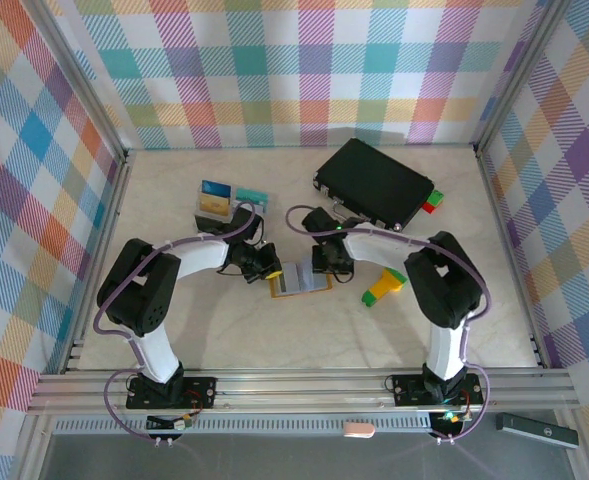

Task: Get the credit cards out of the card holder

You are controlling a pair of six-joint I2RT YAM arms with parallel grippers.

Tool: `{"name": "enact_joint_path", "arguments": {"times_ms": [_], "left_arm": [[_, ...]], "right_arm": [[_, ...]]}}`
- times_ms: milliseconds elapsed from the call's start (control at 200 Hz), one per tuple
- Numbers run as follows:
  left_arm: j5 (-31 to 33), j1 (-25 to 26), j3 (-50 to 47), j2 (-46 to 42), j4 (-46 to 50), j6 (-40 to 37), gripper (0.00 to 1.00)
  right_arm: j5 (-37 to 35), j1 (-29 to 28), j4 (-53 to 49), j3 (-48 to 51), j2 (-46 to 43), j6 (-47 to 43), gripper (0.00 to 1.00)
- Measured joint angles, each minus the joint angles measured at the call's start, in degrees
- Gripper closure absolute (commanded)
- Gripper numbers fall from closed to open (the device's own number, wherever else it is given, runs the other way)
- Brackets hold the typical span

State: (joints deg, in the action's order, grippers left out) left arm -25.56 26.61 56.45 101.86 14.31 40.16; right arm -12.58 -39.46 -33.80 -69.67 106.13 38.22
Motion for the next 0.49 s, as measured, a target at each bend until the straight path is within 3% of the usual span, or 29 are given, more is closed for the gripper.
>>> {"name": "enact_joint_path", "arguments": {"times_ms": [135,310,495], "left_arm": [[-0.1,0.2,0.8,0.1,1.3,-1.0,0.92],[-0.1,0.3,1.7,0.1,2.7,-1.9,0.88],[0.5,0.3,3.4,0.0,4.5,-2.8,0.77]], "right_arm": [[-1.6,3.3,-0.1,4.0,-5.4,0.4,0.53],[-1.9,3.5,0.9,5.7,-13.1,0.3,0.52],[1.0,3.5,4.4,8.2,-18.1,0.3,0.5]]}}
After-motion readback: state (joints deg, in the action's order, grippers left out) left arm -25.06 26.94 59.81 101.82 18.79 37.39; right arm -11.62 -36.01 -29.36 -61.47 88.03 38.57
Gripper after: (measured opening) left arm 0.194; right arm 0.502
